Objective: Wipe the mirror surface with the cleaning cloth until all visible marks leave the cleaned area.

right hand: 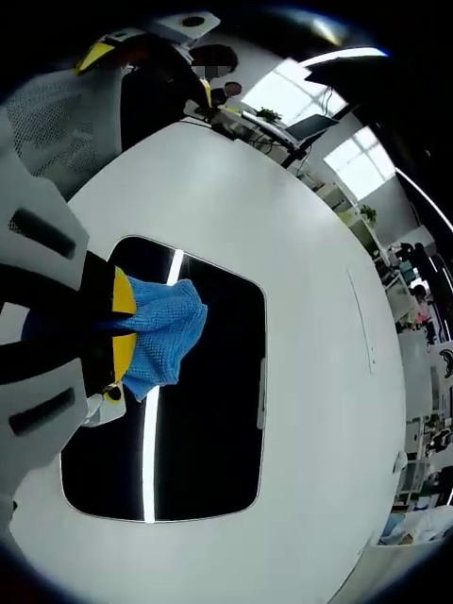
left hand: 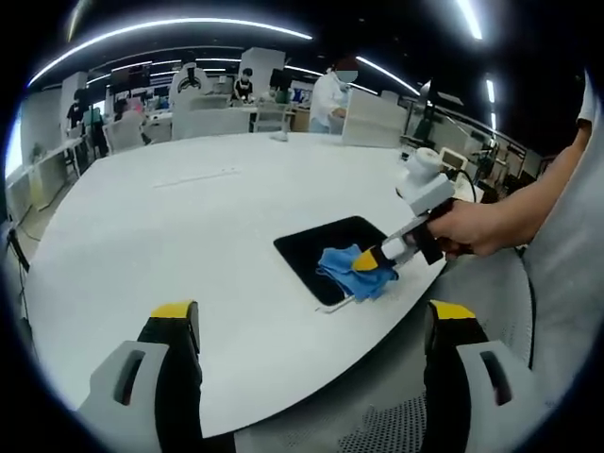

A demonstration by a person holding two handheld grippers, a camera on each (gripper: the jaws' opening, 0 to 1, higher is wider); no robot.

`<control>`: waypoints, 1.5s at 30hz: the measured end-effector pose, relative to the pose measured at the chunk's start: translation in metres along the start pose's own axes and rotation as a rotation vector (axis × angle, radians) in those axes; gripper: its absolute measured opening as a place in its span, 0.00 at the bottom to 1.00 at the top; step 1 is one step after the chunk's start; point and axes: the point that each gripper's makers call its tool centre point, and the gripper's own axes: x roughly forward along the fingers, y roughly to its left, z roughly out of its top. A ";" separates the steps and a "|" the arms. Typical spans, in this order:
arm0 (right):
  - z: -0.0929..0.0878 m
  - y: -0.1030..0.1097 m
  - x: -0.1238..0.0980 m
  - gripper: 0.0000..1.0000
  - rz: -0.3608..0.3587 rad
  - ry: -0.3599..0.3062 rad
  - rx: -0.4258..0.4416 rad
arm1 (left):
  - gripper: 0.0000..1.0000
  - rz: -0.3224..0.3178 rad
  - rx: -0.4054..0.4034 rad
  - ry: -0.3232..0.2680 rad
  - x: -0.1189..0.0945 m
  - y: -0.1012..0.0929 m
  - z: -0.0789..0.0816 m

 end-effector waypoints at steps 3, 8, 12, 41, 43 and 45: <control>-0.002 0.001 -0.002 0.00 0.003 0.003 -0.001 | 0.98 -0.002 0.002 0.004 0.000 -0.001 0.000; -0.006 0.003 -0.005 0.00 0.012 0.013 -0.006 | 0.98 -0.002 0.003 0.005 0.001 -0.001 -0.001; -0.010 0.004 -0.007 0.00 0.018 0.019 -0.012 | 0.98 -0.002 0.005 0.008 0.001 -0.003 0.000; -0.019 0.008 -0.010 0.00 0.058 0.054 -0.042 | 0.97 0.009 0.007 0.005 0.000 0.001 -0.001; -0.019 0.008 -0.010 0.00 0.061 0.056 -0.042 | 0.97 0.008 0.004 0.004 0.000 0.002 -0.001; -0.019 0.007 -0.010 0.00 0.061 0.059 -0.052 | 0.97 0.005 0.002 0.005 0.000 0.001 -0.001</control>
